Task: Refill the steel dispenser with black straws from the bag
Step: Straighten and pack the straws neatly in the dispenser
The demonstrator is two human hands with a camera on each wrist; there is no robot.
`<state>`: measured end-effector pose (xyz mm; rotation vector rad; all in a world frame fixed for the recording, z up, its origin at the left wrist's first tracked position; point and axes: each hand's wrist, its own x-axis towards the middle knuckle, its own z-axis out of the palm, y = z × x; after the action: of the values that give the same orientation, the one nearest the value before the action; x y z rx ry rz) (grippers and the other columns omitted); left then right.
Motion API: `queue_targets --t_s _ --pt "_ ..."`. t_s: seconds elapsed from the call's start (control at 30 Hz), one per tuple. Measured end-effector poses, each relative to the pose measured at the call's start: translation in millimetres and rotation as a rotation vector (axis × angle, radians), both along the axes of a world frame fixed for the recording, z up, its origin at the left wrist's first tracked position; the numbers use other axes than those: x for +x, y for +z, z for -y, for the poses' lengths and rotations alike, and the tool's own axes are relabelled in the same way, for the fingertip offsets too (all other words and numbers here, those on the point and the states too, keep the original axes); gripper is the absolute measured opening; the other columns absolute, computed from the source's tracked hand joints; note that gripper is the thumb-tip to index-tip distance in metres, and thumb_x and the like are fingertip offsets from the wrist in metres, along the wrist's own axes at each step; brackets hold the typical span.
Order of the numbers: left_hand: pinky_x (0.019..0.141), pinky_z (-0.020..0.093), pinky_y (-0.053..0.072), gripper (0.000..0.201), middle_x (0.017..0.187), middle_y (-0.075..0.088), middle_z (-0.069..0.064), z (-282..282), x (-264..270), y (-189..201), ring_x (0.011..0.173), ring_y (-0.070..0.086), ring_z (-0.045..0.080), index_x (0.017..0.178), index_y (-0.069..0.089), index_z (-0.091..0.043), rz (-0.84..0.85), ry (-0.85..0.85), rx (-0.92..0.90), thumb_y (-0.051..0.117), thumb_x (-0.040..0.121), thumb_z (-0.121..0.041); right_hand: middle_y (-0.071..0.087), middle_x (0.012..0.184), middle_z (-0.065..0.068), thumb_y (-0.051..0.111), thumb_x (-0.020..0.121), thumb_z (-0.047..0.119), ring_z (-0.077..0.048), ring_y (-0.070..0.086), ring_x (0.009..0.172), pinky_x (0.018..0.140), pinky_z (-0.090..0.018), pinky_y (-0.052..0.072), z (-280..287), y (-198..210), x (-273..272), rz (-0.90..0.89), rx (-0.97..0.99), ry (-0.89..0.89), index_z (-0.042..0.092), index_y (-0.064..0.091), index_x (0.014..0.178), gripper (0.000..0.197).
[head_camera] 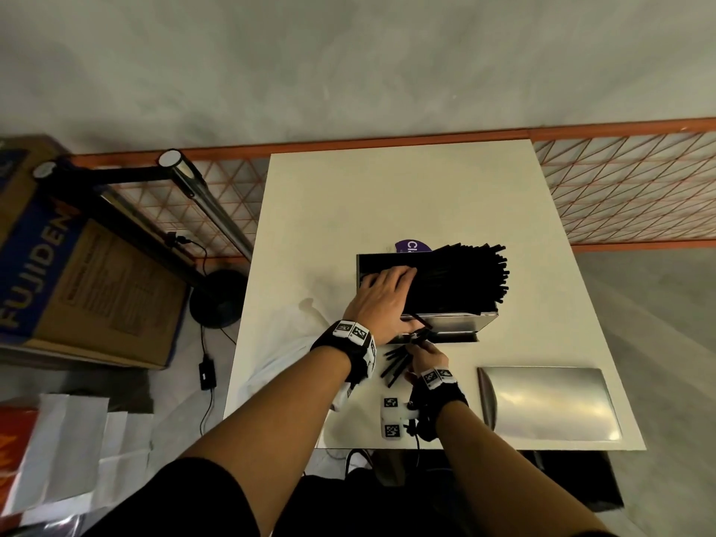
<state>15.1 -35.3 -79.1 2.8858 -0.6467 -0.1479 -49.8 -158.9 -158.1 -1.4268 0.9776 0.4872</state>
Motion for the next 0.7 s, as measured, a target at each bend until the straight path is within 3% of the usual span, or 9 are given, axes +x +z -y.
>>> queue_targets --t_s 0.17,0.37,0.57,0.7 --pt "0.116 0.045 0.032 0.1 0.154 0.035 0.004 0.3 -0.2 0.9 0.141 0.038 0.024 0.157 0.027 -0.013 0.004 0.001 -0.001 0.067 0.082 -0.065 0.058 0.063 -0.009 0.066 0.091 0.016 -0.024 0.05 0.05 0.055 -0.033 0.049 3.6 -4.9 -1.6 -0.009 -0.035 0.04 0.007 0.07 0.105 0.017" --pt "0.116 0.044 0.032 0.099 0.153 0.035 0.003 -0.3 -0.2 0.4 0.141 0.037 0.023 0.157 0.026 -0.014 0.0 0.004 -0.001 0.066 0.082 -0.066 0.056 0.064 -0.008 0.063 0.09 0.008 -0.022 0.048 0.05 0.051 -0.03 0.046 0.2 -9.6 1.8 0.002 0.023 -0.008 0.02 0.068 0.109 0.023" --pt "0.114 0.046 0.034 0.099 0.153 0.036 0.004 -1.0 0.6 -2.3 0.14 0.039 0.024 0.157 0.028 -0.013 0.002 -0.002 -0.016 0.066 0.082 -0.065 0.055 0.061 -0.009 0.066 0.09 0.012 -0.022 0.047 0.051 0.059 -0.034 0.047 -1.7 -9.2 -2.5 -0.035 0.052 -0.008 0.012 0.071 0.093 0.005" --pt "0.113 0.046 0.035 0.097 0.153 0.036 0.004 -0.9 0.4 -2.7 0.14 0.038 0.024 0.157 0.028 -0.013 -0.002 -0.002 -0.038 0.065 0.082 -0.063 0.061 0.07 -0.016 0.066 0.087 0.011 -0.025 0.053 0.054 0.058 -0.035 0.049 -12.0 -6.5 -9.6 -0.098 0.098 0.117 0.004 0.069 0.087 0.007"
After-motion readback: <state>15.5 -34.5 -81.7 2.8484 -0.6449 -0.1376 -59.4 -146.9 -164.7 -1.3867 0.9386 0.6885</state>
